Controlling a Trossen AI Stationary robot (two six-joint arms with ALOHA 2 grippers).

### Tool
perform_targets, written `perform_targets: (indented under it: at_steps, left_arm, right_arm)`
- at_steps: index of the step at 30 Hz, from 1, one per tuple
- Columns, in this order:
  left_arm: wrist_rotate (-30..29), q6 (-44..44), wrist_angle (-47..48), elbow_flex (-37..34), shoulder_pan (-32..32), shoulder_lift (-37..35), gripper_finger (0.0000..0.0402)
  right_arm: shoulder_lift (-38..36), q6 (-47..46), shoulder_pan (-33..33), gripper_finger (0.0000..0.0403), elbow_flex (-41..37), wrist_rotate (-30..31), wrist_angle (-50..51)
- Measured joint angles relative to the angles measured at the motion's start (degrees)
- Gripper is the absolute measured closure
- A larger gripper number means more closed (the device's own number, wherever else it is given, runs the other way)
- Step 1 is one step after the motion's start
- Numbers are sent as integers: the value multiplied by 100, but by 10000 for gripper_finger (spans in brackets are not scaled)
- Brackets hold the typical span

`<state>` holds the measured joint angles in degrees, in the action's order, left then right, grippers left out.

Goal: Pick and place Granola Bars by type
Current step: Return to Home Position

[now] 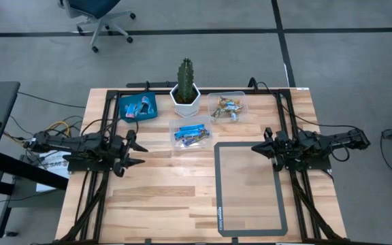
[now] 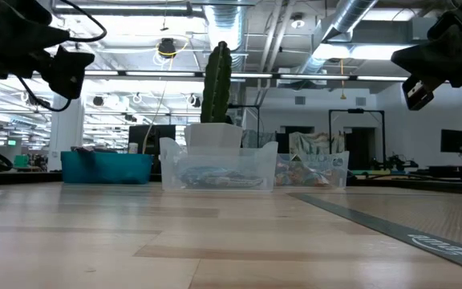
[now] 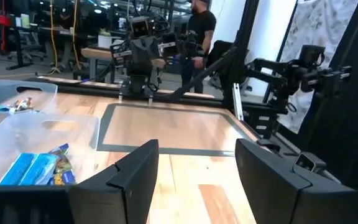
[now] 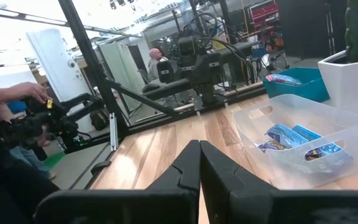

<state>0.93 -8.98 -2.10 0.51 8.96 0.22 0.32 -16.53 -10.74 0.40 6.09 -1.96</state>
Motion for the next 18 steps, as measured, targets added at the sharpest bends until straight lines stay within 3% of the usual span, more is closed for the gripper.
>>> perform_targets:
  at_steps: [18]
  left_arm:
    - [-10, 93, 4, -7, 6, 1, 195]
  right_arm:
    - [0, 0, -2, 403, 0, -2, -4]
